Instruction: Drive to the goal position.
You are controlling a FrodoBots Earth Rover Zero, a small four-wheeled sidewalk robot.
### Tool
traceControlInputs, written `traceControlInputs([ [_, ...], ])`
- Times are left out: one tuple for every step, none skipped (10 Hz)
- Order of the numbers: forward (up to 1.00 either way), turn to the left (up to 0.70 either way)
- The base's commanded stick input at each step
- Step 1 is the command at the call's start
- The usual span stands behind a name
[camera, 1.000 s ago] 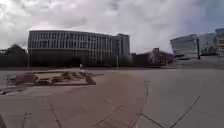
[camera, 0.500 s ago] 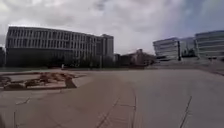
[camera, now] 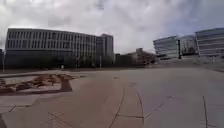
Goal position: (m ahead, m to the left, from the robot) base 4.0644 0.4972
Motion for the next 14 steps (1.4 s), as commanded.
traceControlInputs([
  [0.70,0.00],
  [0.70,0.00],
  [0.70,0.00],
  [0.70,0.00],
  [0.70,0.00],
  [0.70,0.00],
  [0.70,0.00],
  [0.70,0.00],
  [0.70,0.00],
  [0.70,0.00],
  [0.70,0.00],
  [0.70,0.00],
  [0.70,0.00],
  [0.70,0.00],
])
